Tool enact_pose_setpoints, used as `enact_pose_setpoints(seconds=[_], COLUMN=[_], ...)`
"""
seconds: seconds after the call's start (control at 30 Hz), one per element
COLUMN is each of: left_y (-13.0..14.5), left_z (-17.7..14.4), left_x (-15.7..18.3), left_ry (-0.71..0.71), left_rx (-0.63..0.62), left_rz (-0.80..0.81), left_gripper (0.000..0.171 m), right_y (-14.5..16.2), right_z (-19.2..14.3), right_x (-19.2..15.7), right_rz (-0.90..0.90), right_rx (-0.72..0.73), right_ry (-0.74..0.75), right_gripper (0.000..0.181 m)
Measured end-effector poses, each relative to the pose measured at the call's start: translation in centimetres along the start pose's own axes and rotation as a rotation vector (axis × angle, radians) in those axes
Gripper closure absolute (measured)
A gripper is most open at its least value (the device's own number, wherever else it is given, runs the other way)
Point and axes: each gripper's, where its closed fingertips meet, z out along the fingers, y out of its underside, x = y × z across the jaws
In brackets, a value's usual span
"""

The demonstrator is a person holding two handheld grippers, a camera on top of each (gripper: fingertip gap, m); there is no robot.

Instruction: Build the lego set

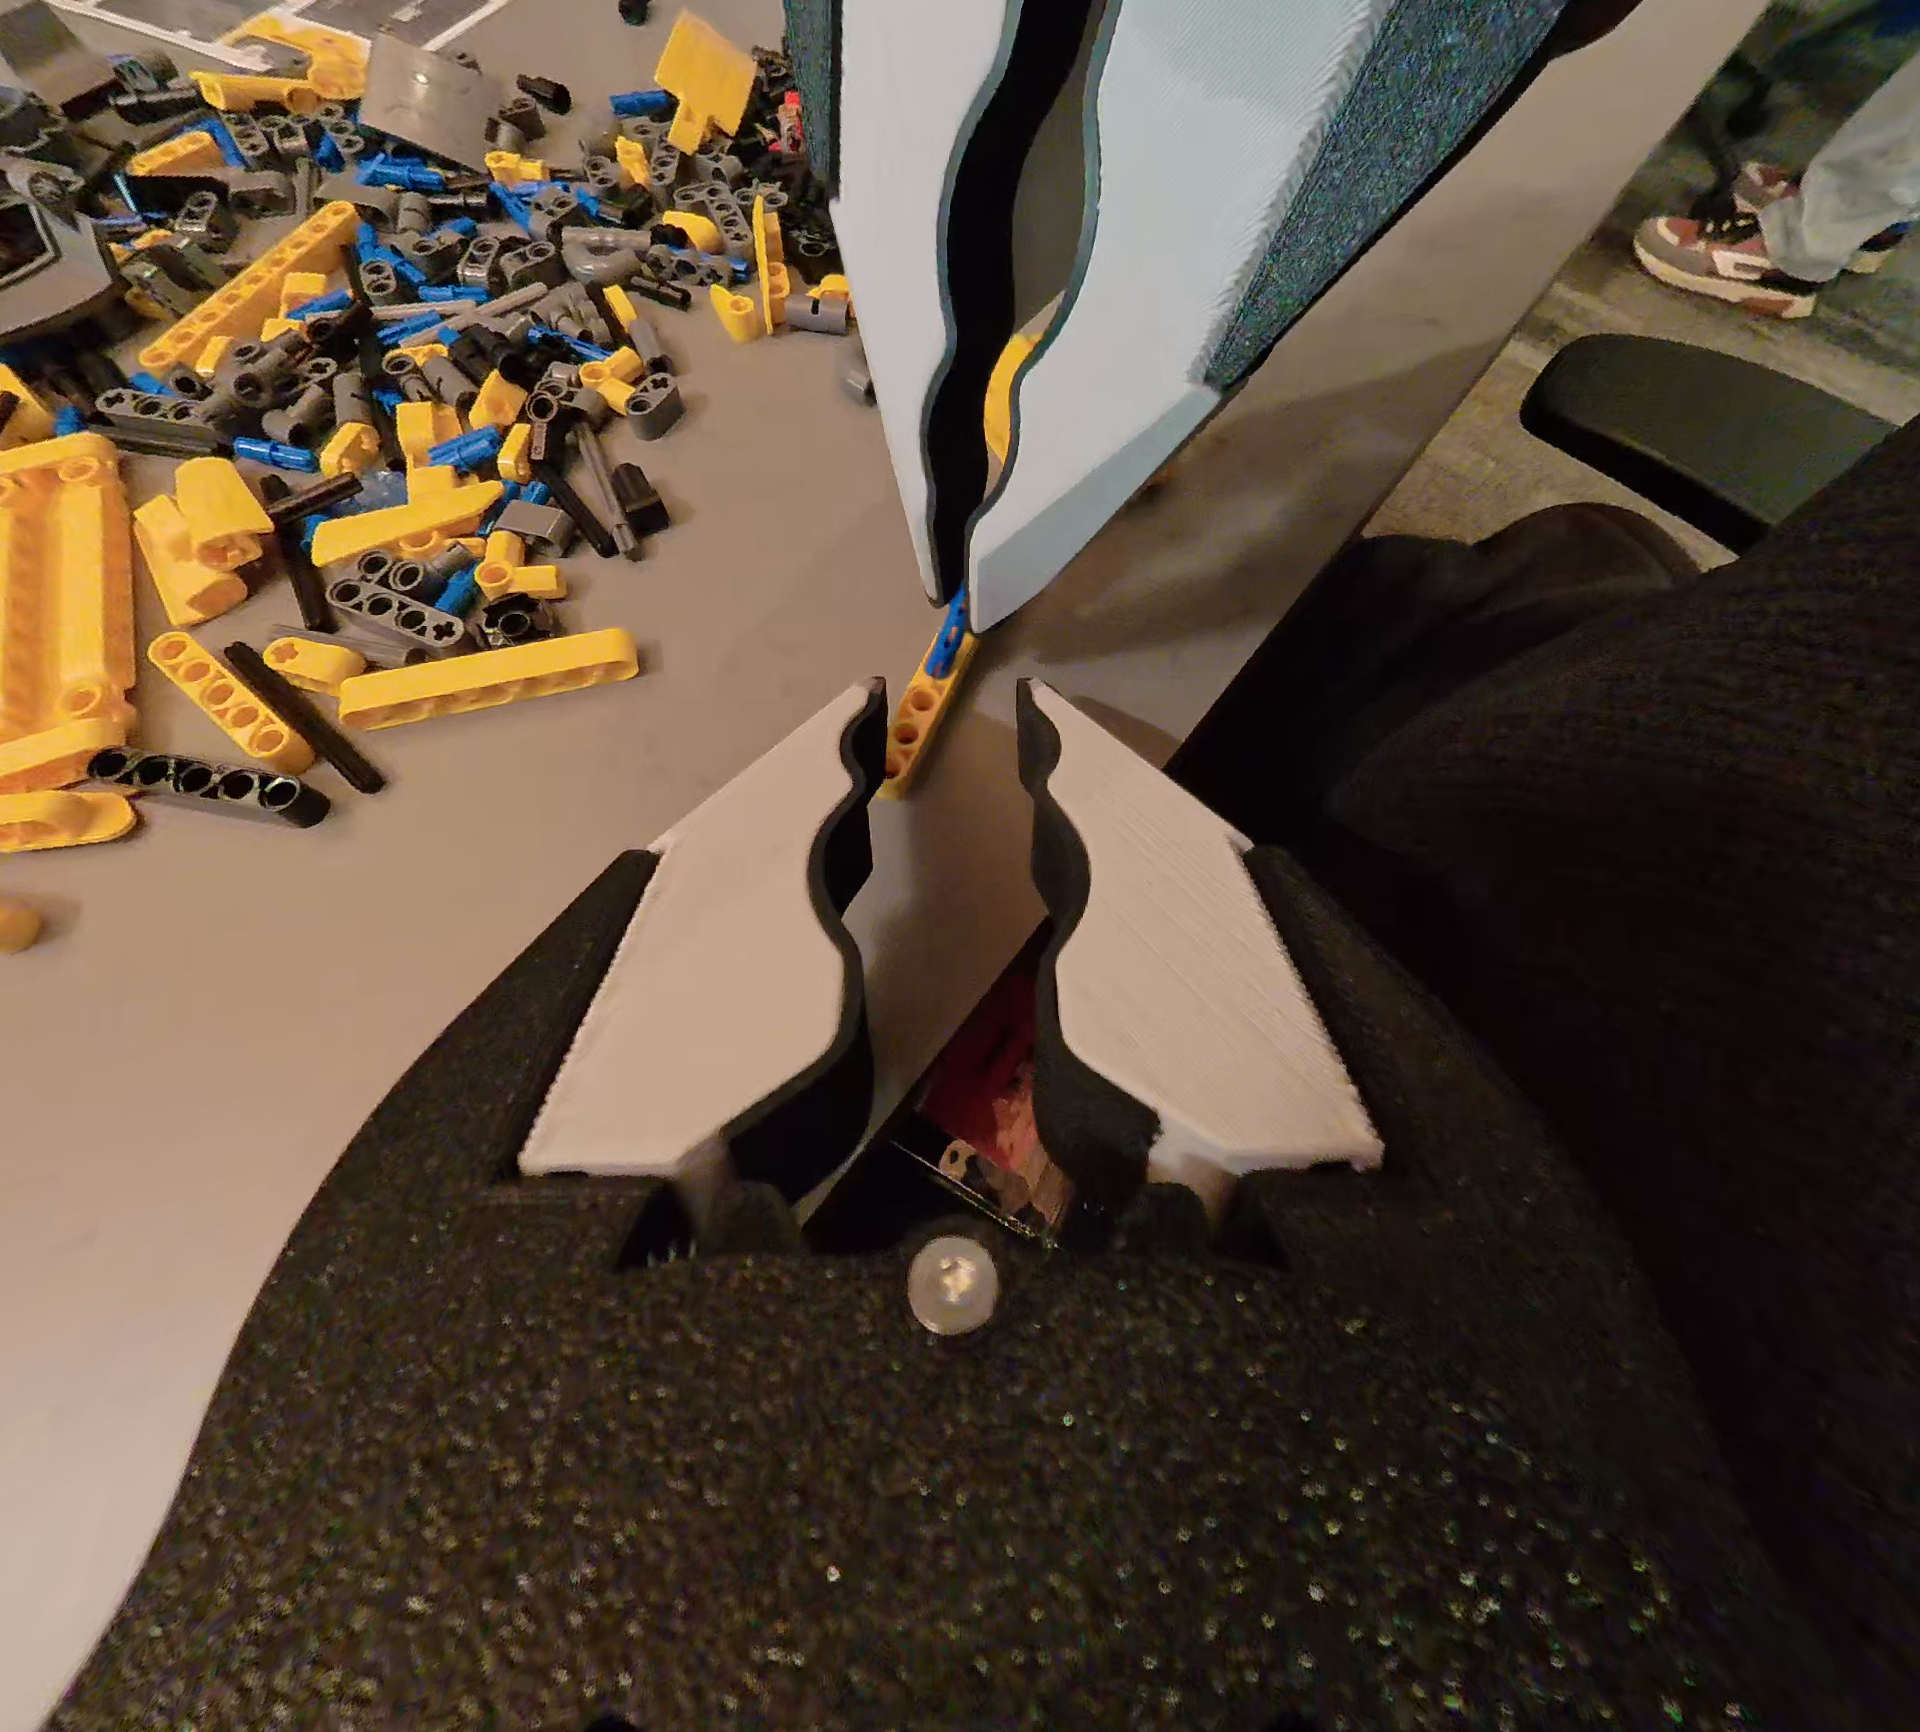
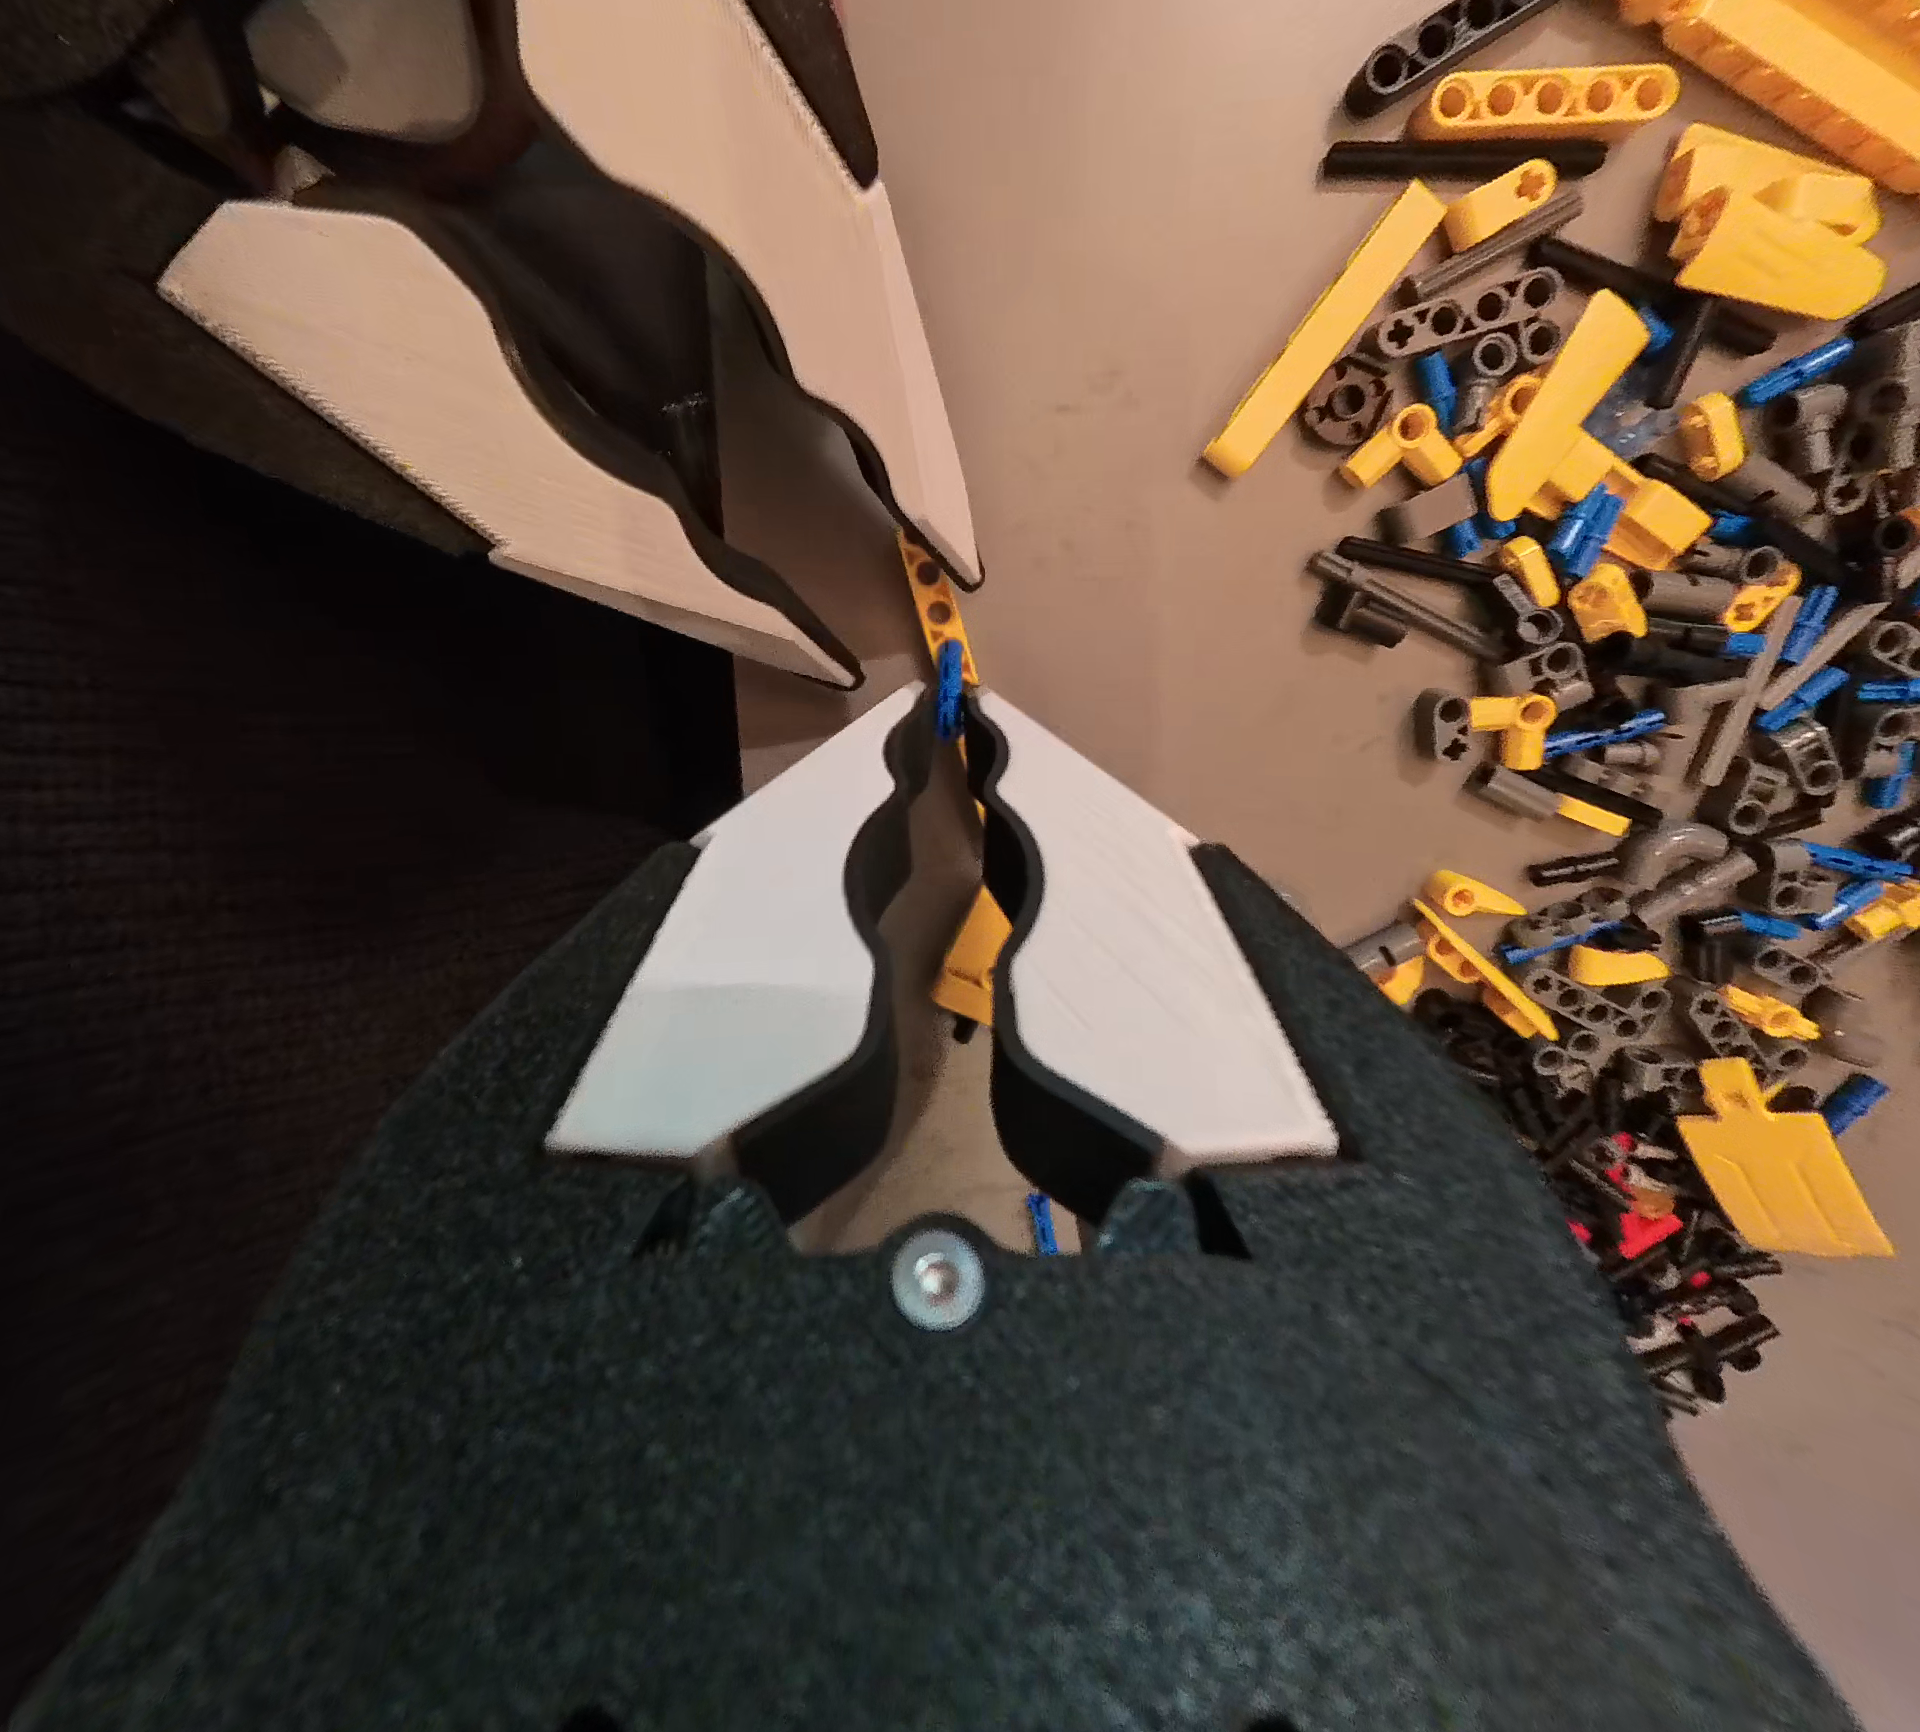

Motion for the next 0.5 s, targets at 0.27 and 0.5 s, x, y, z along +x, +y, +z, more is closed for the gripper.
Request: enact_pose_setpoints(seconds=[0.27,0.5], left_y=[0.1,-3.5], left_z=[-0.1,-2.7], left_x=[0.1,-0.3], left_ry=[0.003,0.216], left_rx=[-0.005,0.255], left_rz=[0.0,-0.348], left_gripper=[0.151,0.151], right_y=[0.3,-1.2], right_z=[0.4,-1.4], right_x=[-0.2,0.1], right_rz=[-0.026,-0.1], right_rx=[-0.041,0.153], right_ry=[0.006,0.046], right_gripper=[0.177,0.176])
